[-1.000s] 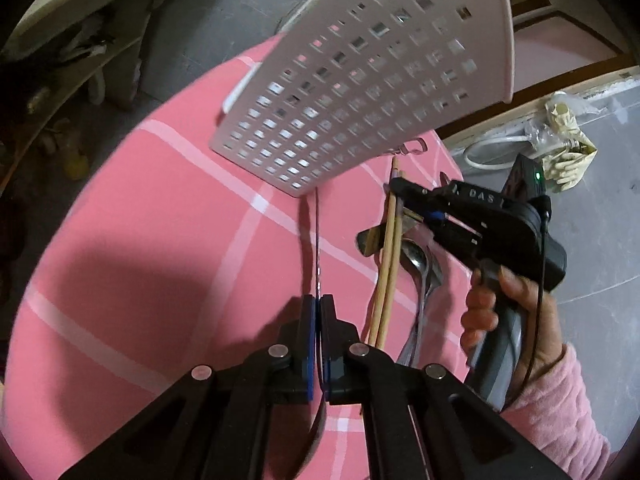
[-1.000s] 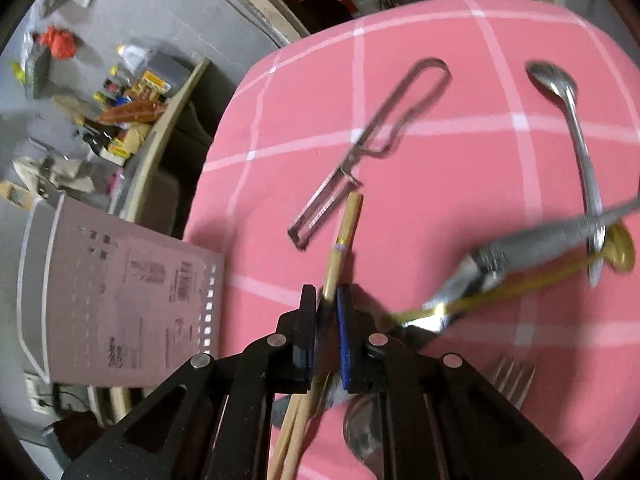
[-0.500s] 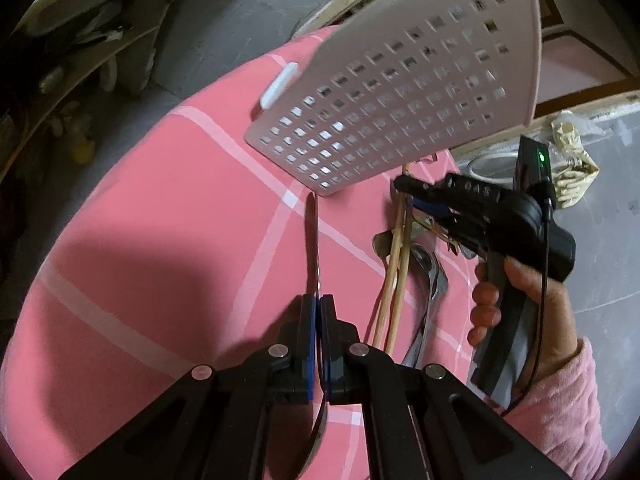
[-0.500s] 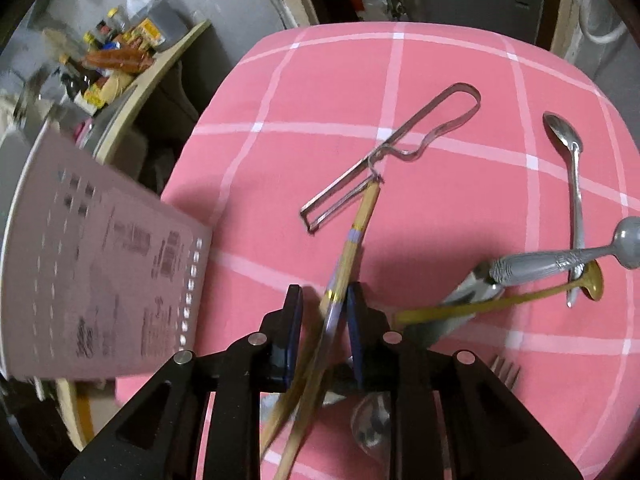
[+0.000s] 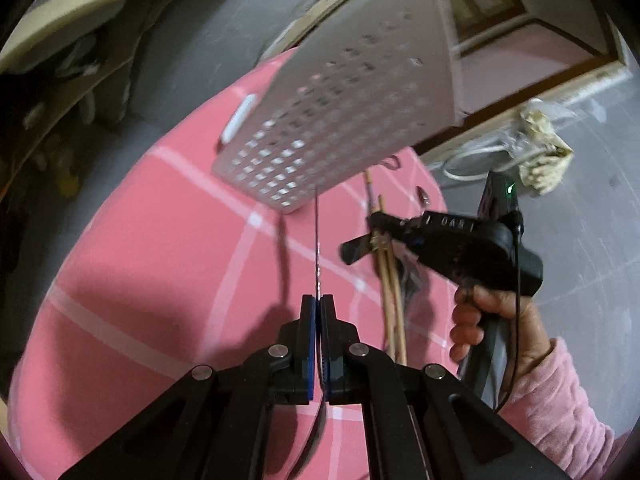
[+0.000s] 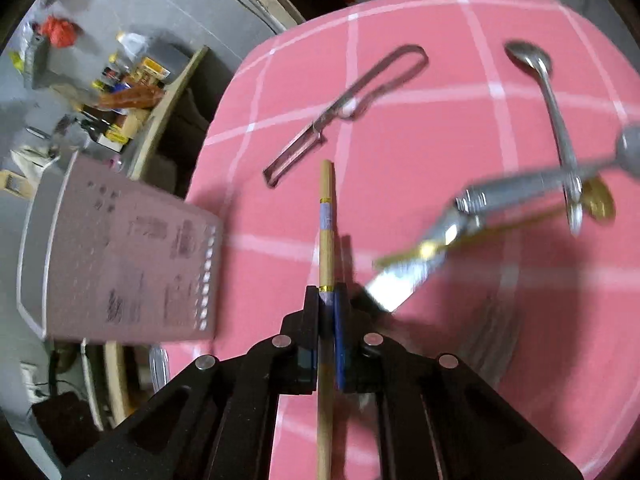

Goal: Organize utensils
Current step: 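Lift the knife with the left tool while the right tool lifts the chopsticks, then lower the knife into the holder with the left tool while the right tool drops the chopsticks in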

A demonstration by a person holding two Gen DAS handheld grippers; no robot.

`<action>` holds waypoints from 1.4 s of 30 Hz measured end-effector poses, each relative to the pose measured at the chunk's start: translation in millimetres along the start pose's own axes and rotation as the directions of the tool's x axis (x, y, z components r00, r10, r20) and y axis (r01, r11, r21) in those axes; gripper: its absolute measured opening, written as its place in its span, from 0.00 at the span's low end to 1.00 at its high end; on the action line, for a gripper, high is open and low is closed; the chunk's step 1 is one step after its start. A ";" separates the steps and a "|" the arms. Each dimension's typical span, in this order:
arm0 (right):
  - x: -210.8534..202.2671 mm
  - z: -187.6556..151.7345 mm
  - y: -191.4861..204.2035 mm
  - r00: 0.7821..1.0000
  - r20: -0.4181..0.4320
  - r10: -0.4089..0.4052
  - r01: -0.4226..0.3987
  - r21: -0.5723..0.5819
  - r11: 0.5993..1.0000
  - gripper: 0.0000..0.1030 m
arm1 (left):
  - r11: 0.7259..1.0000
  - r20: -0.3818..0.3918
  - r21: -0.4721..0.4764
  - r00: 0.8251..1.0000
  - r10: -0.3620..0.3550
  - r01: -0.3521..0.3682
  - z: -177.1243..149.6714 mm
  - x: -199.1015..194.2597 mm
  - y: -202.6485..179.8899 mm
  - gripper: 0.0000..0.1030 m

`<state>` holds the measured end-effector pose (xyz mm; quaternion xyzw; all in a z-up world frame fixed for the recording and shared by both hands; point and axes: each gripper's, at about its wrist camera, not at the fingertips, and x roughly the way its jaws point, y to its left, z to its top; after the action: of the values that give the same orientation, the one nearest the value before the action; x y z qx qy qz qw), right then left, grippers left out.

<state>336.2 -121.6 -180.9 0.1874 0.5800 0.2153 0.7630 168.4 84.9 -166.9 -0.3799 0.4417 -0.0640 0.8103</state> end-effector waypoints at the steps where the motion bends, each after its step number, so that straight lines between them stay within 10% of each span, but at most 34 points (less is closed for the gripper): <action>1: -4.0 -4.4 -2.7 1.000 0.012 0.014 -0.014 0.007 1.000 0.06 | 1.000 0.000 0.008 1.000 -0.002 0.002 -0.1 -0.7 -2.2 0.03; 12: -70.7 -37.3 6.0 0.956 0.245 0.162 -0.148 -0.075 0.986 0.06 | 0.990 0.079 0.119 0.993 -0.089 0.079 7.0 -38.4 -36.4 0.03; 21: -133.1 -12.9 53.3 0.859 0.437 0.266 -0.182 -0.225 0.957 0.06 | 0.968 0.149 0.212 0.975 -0.164 0.131 38.8 -77.4 -75.5 0.03; 28: -171.7 13.1 90.7 0.719 0.589 0.368 -0.226 -0.303 0.926 0.06 | 0.954 0.205 0.254 0.955 -0.214 0.160 60.3 -101.2 -96.0 0.03; 35: -200.3 38.8 141.9 0.536 0.733 0.419 -0.205 -0.368 0.907 0.06 | 0.936 0.412 0.332 0.875 -0.255 0.117 121.7 -118.2 -110.8 0.03; 42: -173.5 49.7 170.7 0.459 0.777 0.431 -0.144 -0.413 0.899 0.06 | 0.929 0.515 0.368 0.822 -0.242 0.043 149.1 -93.9 -99.5 0.03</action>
<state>324.5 -75.3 62.9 0.2512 0.0495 0.3039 0.9176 248.9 139.6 10.5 -0.2689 0.1410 -0.0884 0.9487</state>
